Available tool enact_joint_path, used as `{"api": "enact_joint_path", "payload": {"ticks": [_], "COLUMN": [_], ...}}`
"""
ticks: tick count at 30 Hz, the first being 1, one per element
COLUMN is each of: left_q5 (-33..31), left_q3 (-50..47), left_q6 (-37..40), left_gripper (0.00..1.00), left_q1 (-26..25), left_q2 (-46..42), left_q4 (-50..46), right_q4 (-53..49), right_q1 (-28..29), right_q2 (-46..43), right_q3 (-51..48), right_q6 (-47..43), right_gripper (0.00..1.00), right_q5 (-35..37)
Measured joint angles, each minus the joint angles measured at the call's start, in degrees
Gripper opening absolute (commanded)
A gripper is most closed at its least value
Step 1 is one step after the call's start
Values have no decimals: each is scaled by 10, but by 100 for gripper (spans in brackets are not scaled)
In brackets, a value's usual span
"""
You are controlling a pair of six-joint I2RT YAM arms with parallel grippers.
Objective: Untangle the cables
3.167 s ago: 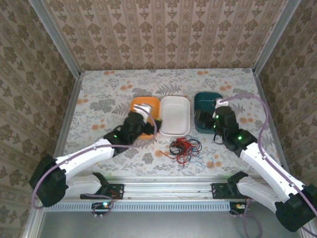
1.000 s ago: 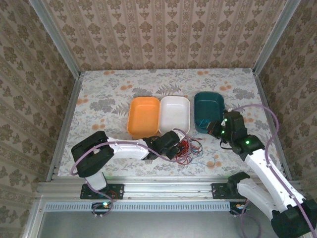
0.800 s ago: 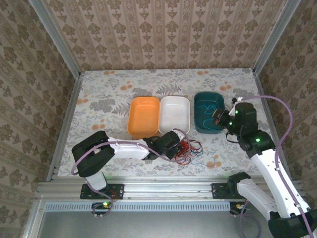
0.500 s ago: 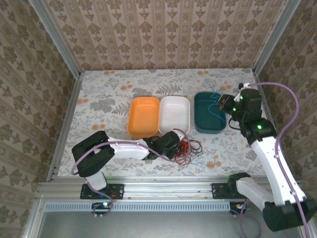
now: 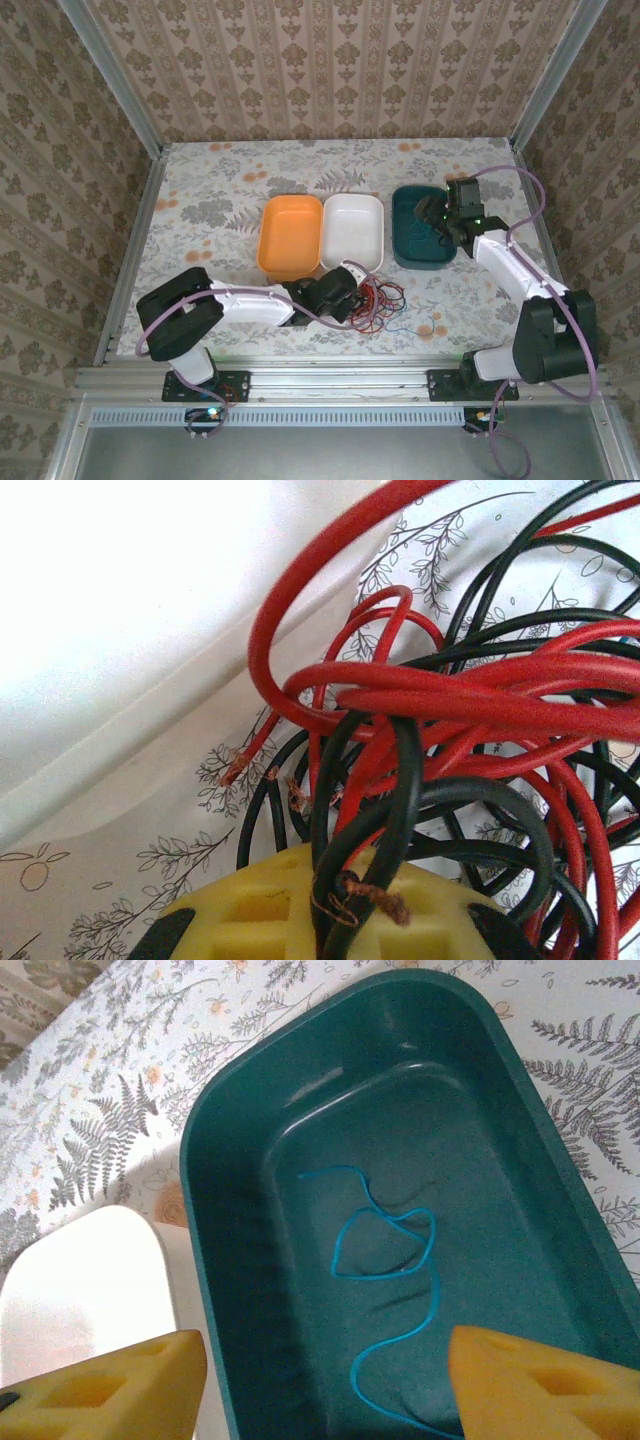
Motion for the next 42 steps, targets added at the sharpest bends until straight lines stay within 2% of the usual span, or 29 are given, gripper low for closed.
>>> {"api": "enact_joint_path", "payload": {"ticks": [4,7,11,14,18,22,28,36,41,42], "left_q5": [-2,-6,-17,-21,-22,-22,-22,-22,-22,-22], "left_q3": [-6,-6,-13,-17,-18,-18,-18,-18,-18,-18], "left_q6": [-2,-3,-4,-7,-12,-15,-15,-15,-15,-15], "left_gripper": [0,0,0,0,0,0,0,0,0,0], "left_q1": [0,0,0,0,1,1,1,1,1,1], "left_q2": [0,0,-4,-5,-5,-5,-5,-5,-5,-5], "left_q4": [12,18,30,37,38,38,38,38,38,38], "right_q4": [-13,-27,-54,-89,-143,-160,-133,-84,-70,-70], "right_q1": [25,69,146,184,200,201,212,222,223,223], "right_q2": [-75,-150,-233,-258,-260,-253,-194,-139,-114,-114], "right_q3": [-45,-98,-184,-228,-242,-246,-261,-261,-261,-261], "right_q6": [10,31,78,104,110,106,97,90,90,90], "right_gripper": [68,66,57,51,38,37,37,30,4,2], "right_q5": [12,18,20,5,-12,-37,-95,-123,-124,-122]}}
